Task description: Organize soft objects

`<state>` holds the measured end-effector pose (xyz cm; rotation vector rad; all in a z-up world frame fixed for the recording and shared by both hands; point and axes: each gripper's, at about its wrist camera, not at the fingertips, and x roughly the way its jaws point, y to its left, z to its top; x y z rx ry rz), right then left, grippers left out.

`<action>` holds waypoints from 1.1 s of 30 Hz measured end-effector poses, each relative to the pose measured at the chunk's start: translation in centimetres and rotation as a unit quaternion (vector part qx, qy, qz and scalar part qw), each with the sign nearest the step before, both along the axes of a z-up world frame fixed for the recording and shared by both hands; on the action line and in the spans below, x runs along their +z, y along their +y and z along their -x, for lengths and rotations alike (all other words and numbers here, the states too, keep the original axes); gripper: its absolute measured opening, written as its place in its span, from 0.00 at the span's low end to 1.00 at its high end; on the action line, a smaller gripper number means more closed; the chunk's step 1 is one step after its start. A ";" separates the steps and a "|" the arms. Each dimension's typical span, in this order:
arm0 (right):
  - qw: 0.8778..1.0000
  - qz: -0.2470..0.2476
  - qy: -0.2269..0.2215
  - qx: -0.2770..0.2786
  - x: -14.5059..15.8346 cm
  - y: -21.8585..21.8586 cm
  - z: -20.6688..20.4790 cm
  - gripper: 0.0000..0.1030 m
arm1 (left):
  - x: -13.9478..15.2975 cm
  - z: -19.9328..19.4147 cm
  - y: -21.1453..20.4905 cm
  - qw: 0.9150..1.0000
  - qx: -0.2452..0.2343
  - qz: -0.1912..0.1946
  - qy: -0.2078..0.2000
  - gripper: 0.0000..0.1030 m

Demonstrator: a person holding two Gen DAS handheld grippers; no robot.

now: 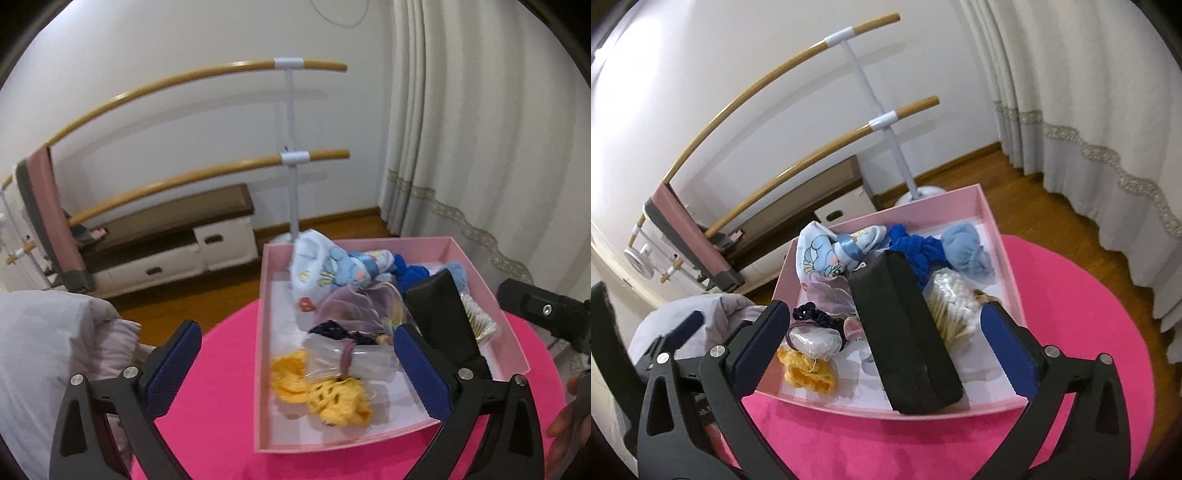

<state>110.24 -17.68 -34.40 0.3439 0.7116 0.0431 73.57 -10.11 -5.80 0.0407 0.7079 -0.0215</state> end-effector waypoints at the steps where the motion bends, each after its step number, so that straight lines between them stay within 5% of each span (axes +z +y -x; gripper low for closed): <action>1: 1.000 0.002 -0.004 -0.002 0.3 0.1 0.5 1.00 | 0.2 0.7 0.2 1.000 0.004 -0.001 -0.008 1.00; 8: 0.999 0.031 -0.038 -0.011 2.9 1.7 5.6 1.00 | 1.9 6.5 0.5 0.998 0.014 -0.007 -0.060 1.00; 16: 0.992 0.075 -0.099 -0.035 6.0 4.0 14.6 1.00 | 2.6 18.4 1.9 0.994 -0.005 -0.006 -0.109 1.00; 33: 0.966 0.158 -0.185 -0.086 6.9 10.6 33.6 1.00 | 4.0 39.1 5.5 0.990 -0.017 0.025 -0.141 1.00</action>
